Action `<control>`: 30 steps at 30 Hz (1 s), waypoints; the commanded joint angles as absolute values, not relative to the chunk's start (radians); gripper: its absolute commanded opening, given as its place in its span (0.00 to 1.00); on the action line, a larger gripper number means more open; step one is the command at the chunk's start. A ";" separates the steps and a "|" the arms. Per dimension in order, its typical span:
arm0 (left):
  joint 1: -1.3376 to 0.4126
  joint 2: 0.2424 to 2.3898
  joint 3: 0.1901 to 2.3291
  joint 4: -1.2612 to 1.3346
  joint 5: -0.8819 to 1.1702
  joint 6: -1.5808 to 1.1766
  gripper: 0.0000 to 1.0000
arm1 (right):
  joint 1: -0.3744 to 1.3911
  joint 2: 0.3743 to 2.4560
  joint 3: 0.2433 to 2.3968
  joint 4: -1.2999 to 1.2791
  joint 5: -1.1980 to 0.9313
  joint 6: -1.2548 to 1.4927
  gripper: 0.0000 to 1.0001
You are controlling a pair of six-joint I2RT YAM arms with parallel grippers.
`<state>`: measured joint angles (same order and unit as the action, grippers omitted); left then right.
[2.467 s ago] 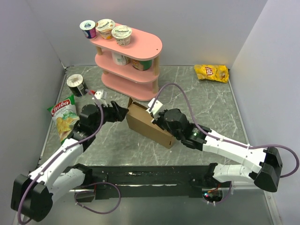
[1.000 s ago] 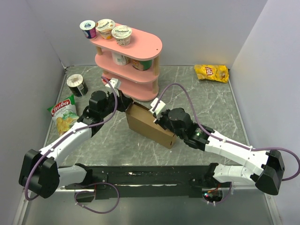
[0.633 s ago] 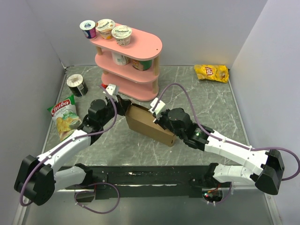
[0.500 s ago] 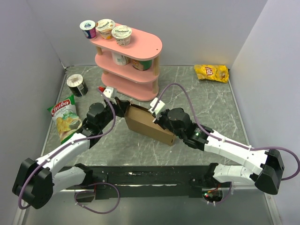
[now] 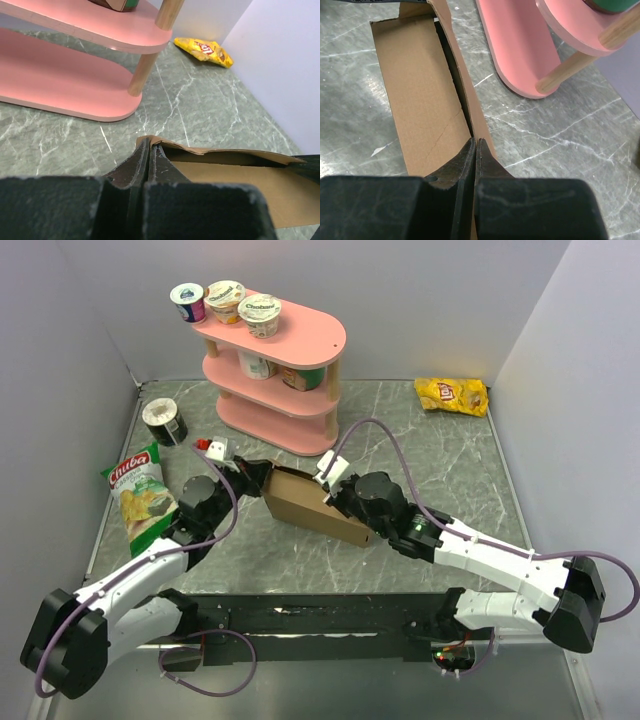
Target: Fold the paper box
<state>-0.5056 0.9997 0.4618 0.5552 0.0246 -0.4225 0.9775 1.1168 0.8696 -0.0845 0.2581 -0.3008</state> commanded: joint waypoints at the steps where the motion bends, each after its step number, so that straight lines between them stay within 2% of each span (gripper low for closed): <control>1: -0.508 1.015 0.391 0.445 0.008 -0.460 0.01 | 0.999 1.163 0.845 -0.180 0.317 -0.276 0.00; 13: -0.508 0.993 0.348 0.440 0.003 -0.457 0.01 | 1.011 1.155 0.839 -0.172 0.350 -0.259 0.00; 20: -0.509 0.962 0.431 0.292 -0.135 -0.347 0.01 | 1.012 1.132 0.851 -0.189 0.393 -0.255 0.00; 30: -0.583 0.974 0.456 0.226 -0.302 -0.293 0.01 | 1.014 1.120 0.841 -0.176 0.376 -0.270 0.00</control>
